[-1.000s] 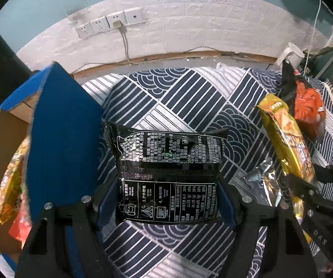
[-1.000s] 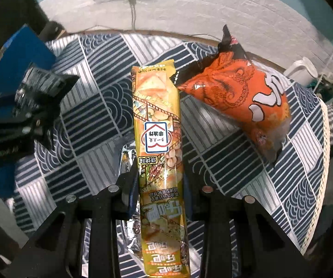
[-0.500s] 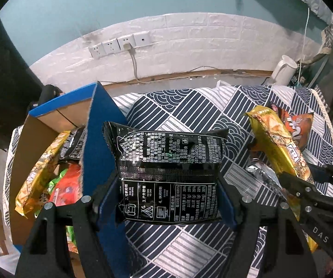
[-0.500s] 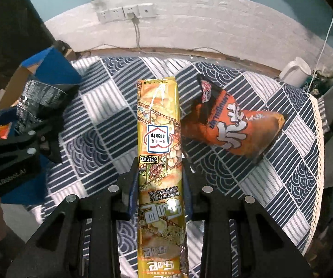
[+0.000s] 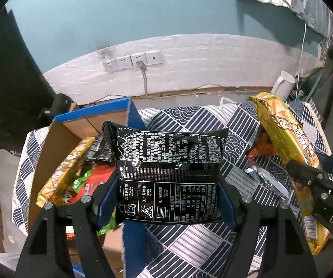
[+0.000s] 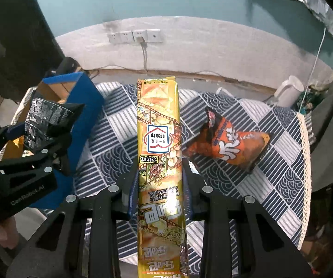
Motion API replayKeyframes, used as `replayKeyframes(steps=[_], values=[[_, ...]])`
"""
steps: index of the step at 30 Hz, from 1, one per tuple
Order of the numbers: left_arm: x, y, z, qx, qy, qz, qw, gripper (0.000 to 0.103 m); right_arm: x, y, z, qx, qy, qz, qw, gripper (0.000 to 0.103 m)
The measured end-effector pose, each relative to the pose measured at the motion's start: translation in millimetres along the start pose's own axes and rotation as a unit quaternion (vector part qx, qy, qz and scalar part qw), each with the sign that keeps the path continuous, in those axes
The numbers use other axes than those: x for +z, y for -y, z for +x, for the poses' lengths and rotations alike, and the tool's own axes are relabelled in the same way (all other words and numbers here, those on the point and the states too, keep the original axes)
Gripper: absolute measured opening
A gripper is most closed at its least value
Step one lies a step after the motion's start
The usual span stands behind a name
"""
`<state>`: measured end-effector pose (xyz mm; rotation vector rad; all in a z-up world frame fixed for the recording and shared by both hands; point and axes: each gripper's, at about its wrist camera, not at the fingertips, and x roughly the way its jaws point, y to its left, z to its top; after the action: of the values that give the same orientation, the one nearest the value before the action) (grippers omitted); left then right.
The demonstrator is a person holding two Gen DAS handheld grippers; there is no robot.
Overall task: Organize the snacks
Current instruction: 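Lift both items and carry them over the cardboard box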
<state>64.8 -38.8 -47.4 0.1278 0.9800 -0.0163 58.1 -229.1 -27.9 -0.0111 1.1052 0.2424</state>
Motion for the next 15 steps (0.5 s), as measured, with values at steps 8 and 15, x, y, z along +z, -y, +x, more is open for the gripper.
replayKeyframes(steps=[8,15], values=[[-5,-27,-15,0.000,0.009,-0.023,0.9997,0.076,11,-30,-20,0.017,0.018,-0.016,1.000,0.030],[-7,-58,-24,0.004,0.016,-0.046,0.9988,0.076,25,-62,-23,0.033,0.023,-0.031,0.999,0.031]])
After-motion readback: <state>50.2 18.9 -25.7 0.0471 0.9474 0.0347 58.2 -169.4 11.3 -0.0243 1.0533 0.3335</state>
